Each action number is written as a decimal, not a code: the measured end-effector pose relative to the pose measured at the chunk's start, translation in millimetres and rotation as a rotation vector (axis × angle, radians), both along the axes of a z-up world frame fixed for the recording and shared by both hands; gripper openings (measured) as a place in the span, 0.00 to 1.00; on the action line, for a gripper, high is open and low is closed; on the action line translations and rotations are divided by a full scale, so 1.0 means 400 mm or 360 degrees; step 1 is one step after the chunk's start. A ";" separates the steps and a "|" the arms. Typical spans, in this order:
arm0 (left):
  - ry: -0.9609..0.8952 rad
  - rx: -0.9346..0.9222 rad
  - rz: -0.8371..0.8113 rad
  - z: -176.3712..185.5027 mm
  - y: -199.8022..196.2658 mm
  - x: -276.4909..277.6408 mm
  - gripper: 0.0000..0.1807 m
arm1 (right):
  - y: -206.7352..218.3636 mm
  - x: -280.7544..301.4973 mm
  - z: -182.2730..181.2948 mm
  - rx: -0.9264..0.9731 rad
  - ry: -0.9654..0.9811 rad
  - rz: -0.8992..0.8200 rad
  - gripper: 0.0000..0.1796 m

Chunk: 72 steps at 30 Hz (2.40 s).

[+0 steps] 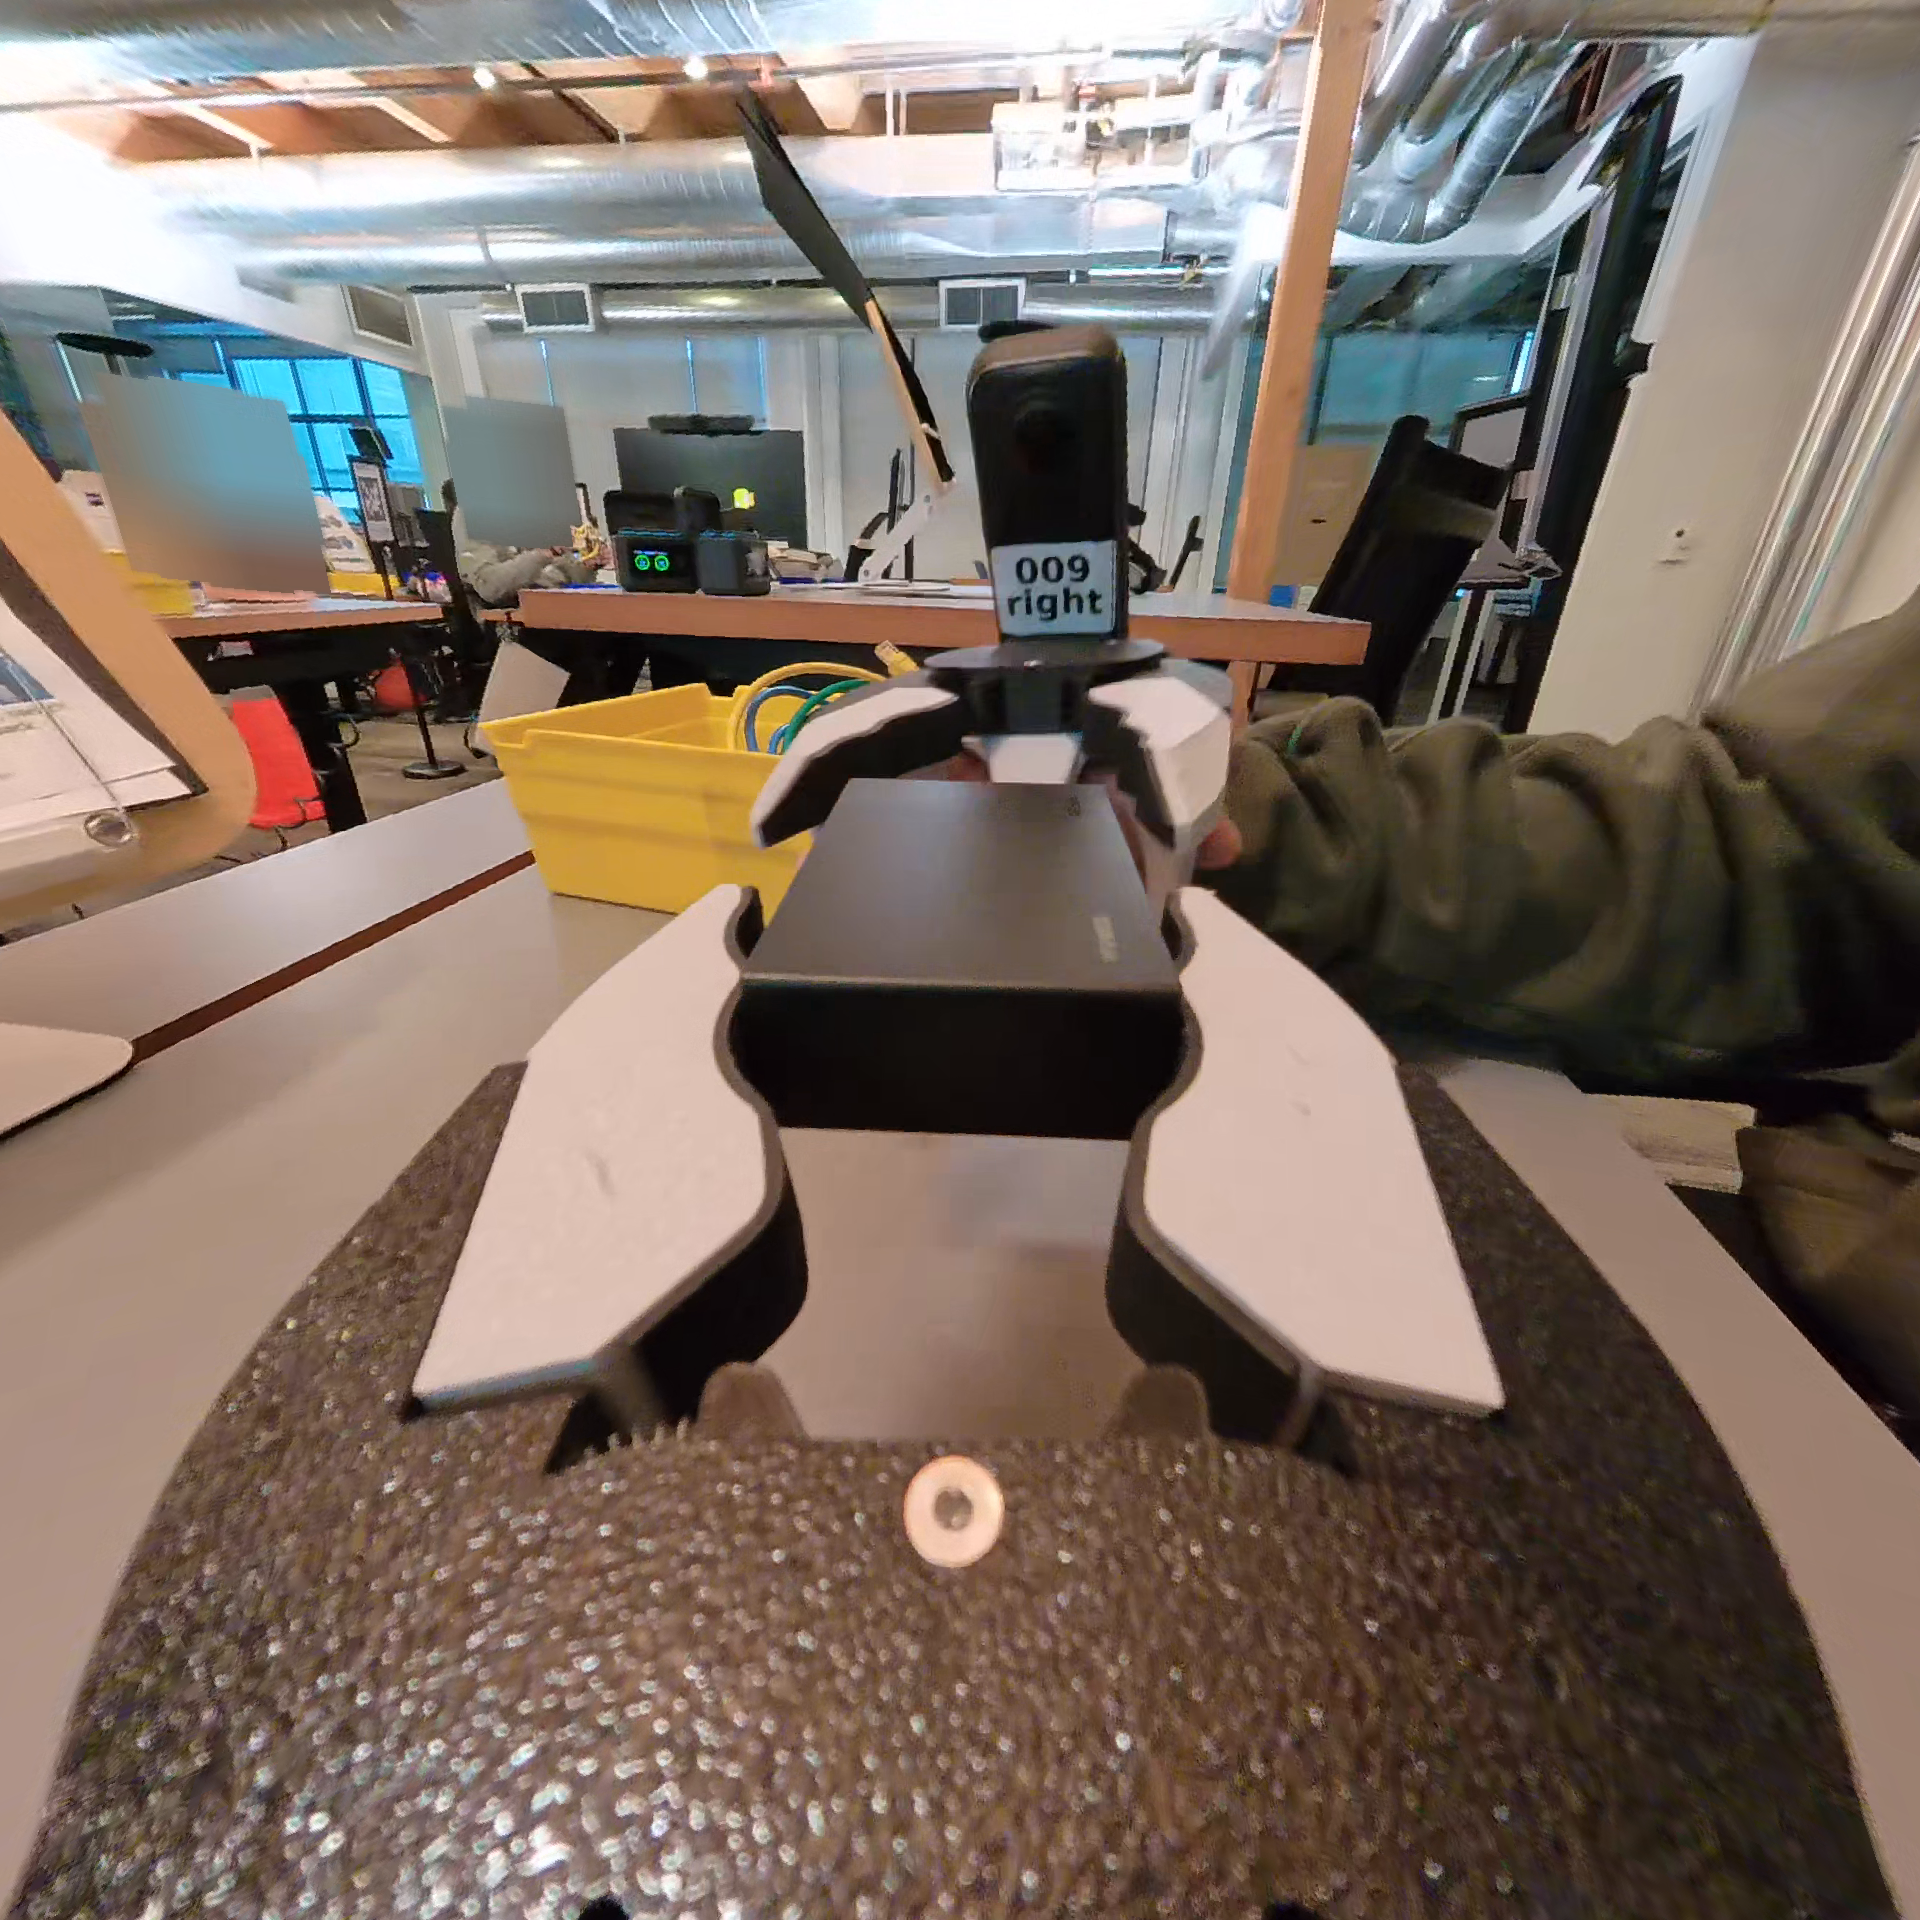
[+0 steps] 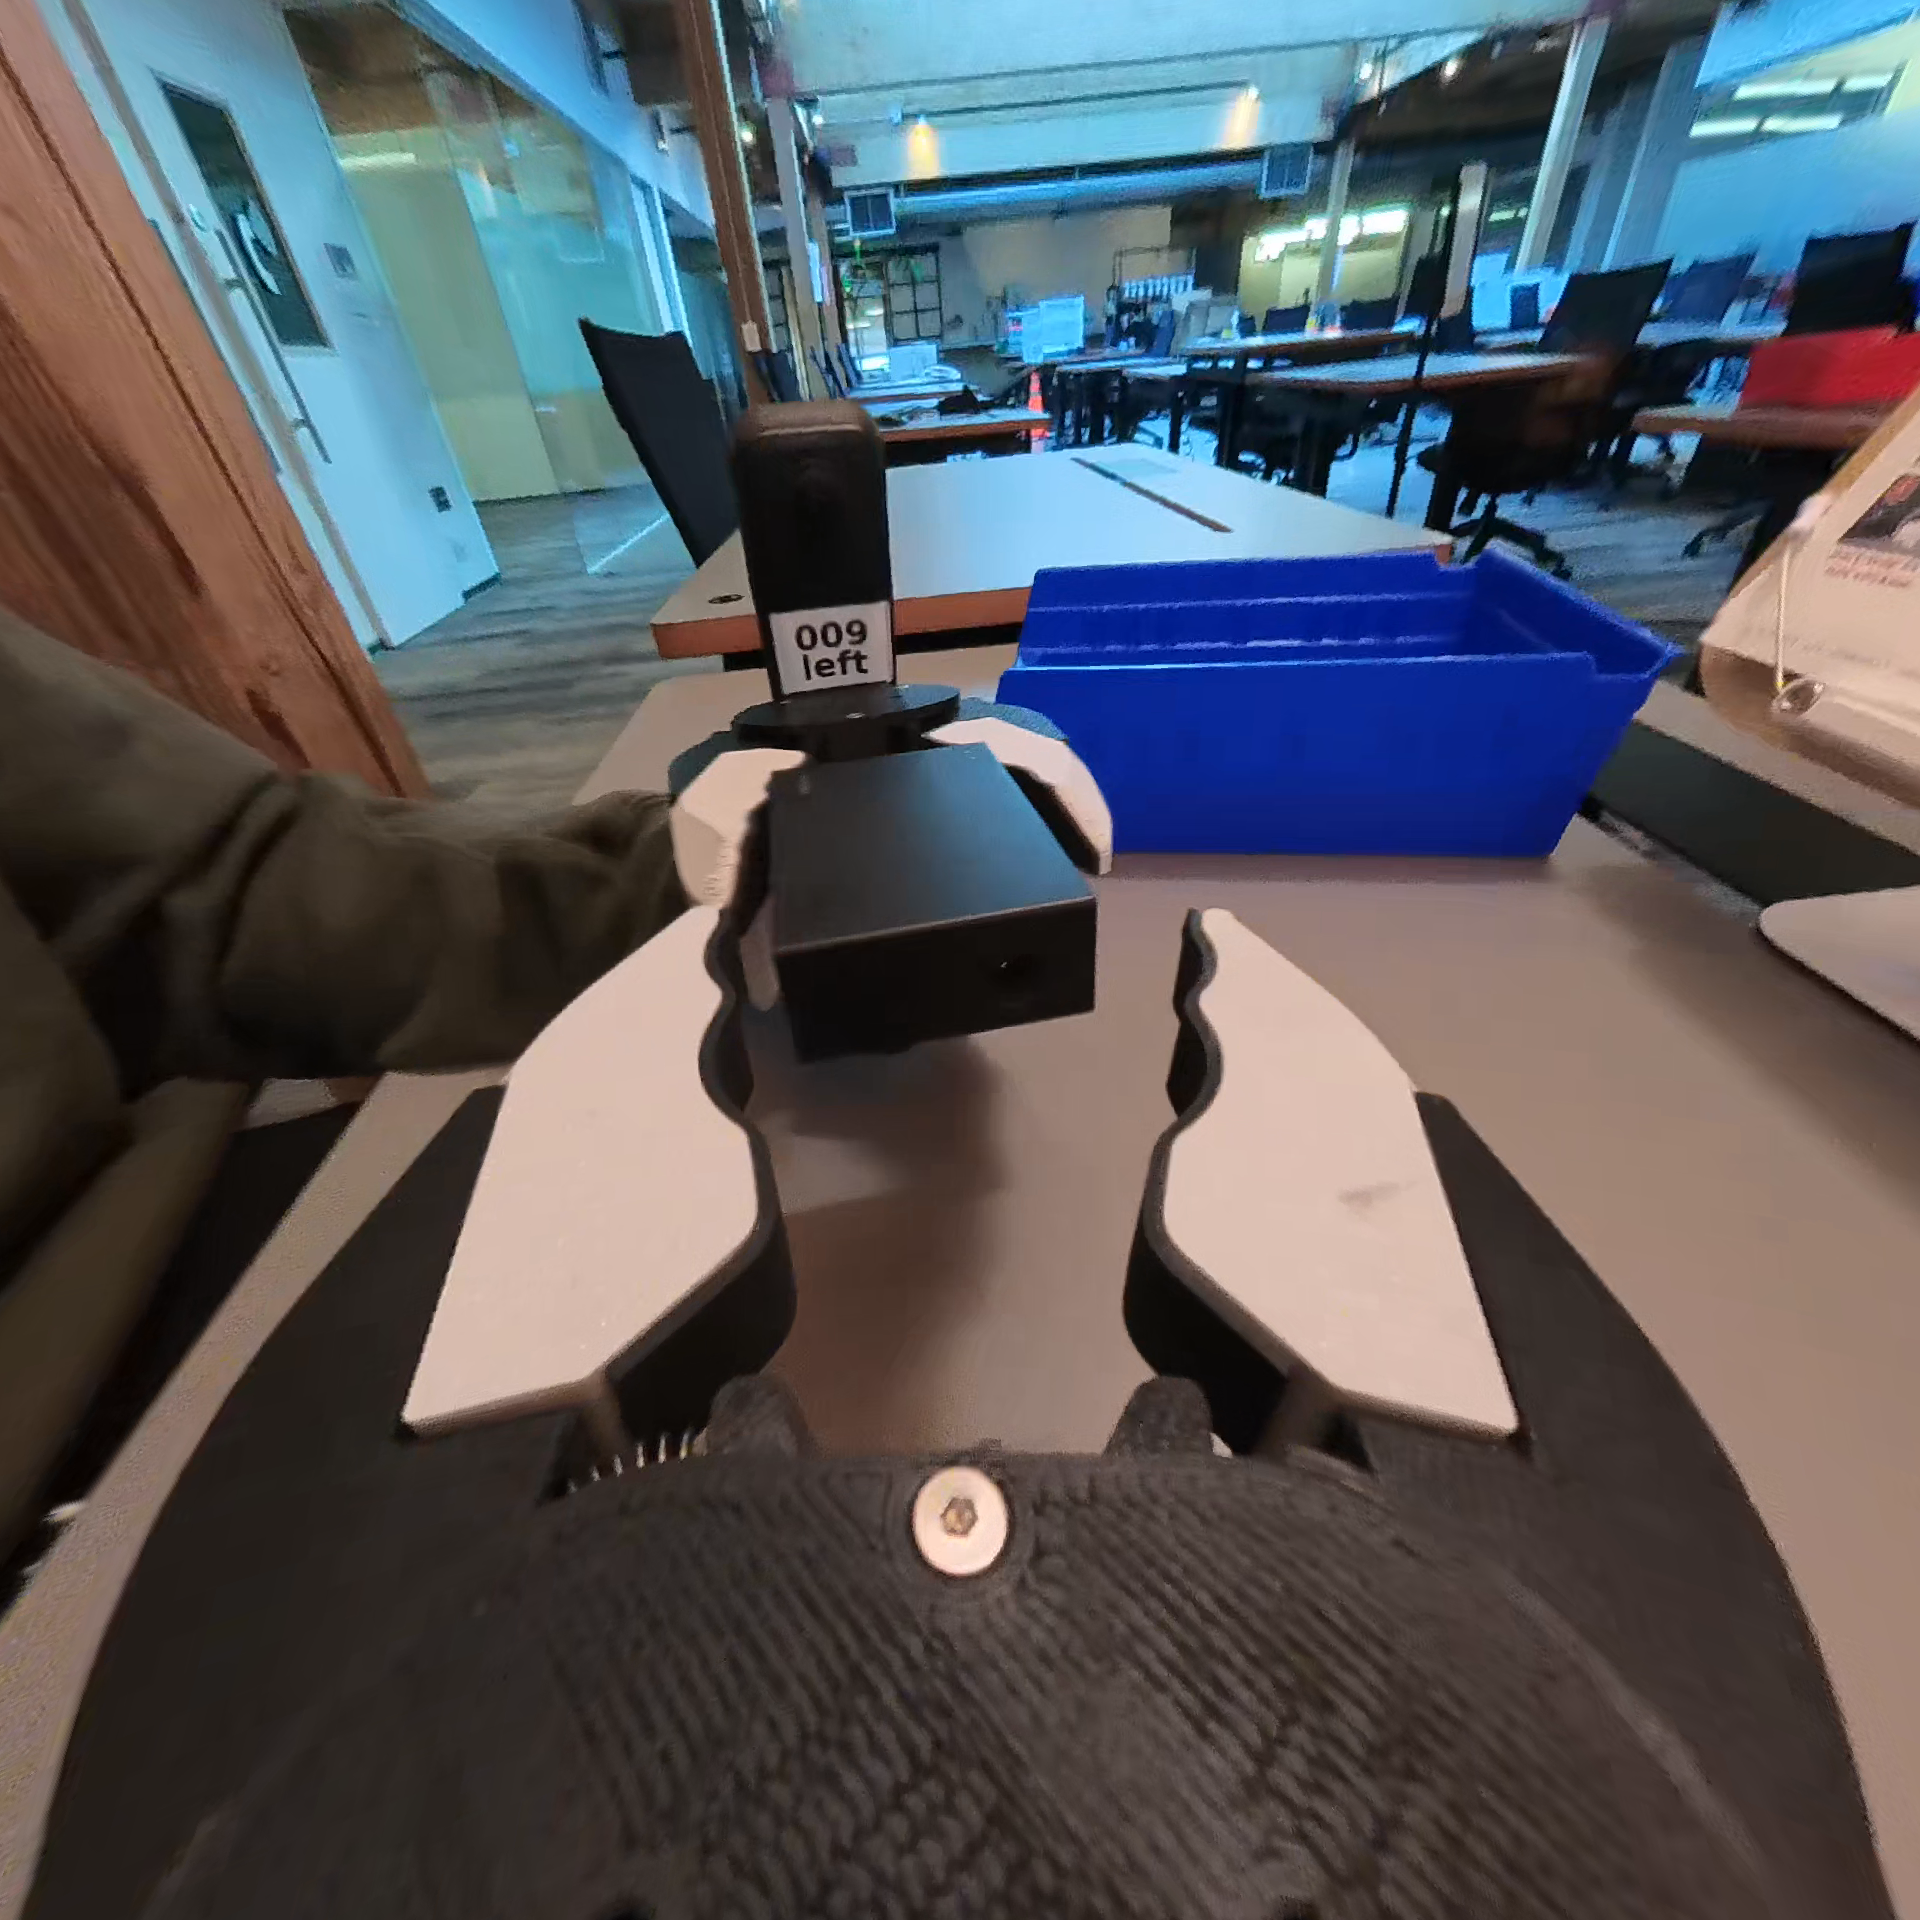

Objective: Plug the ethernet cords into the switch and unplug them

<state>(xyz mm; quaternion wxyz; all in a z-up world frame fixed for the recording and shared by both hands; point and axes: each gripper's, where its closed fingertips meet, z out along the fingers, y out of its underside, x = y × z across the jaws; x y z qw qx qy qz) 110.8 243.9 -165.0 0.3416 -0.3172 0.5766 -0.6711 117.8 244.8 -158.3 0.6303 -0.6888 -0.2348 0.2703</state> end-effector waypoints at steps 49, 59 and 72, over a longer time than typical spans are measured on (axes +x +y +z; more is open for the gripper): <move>0.0139 -0.0323 0.0128 -0.022 0.063 0.025 0.44 | -0.094 1.020 -0.060 -0.1105 -0.0856 -0.1343 0.38; 0.0214 -0.0234 0.0131 -0.047 0.045 0.036 0.44 | -0.253 0.868 0.170 -0.0633 -0.0638 -0.1663 0.54; 0.0799 -0.0310 0.0403 -0.073 -0.022 0.248 0.40 | -0.544 0.615 0.024 -0.0387 -0.0240 -0.1892 0.45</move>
